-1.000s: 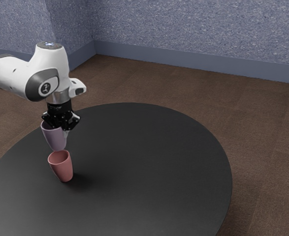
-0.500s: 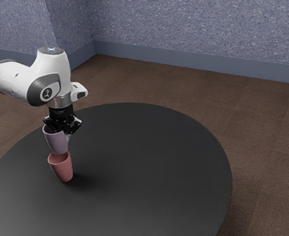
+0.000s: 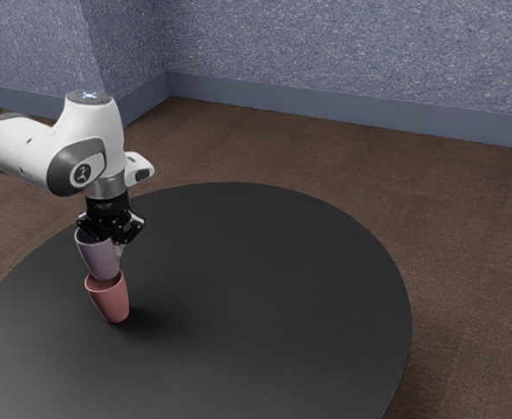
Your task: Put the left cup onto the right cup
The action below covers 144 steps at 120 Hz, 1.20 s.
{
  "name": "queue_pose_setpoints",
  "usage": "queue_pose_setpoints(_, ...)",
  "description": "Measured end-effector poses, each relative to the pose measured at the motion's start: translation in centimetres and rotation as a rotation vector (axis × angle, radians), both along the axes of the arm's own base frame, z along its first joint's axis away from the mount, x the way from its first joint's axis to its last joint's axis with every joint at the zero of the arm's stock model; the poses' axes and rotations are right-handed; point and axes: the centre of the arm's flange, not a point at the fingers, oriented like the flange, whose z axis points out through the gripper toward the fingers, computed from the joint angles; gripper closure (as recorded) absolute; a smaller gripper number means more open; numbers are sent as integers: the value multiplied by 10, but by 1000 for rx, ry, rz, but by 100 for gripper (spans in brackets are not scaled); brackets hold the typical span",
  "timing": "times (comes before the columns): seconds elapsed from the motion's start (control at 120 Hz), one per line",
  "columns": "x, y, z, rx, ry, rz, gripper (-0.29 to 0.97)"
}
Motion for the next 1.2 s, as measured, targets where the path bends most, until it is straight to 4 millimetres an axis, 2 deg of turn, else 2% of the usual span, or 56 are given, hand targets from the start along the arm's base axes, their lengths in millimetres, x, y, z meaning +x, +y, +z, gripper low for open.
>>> queue_pose_setpoints(0.9,-5,-1,-8,-4,-6,37,78)
queue_pose_setpoints(0.958,-5,-1,-9,-5,-6,38,73)
queue_pose_setpoints(1.1,-5,-1,-10,-9,-6,38,41)
queue_pose_setpoints(1.2,-5,-1,-10,-10,-7,37,26)
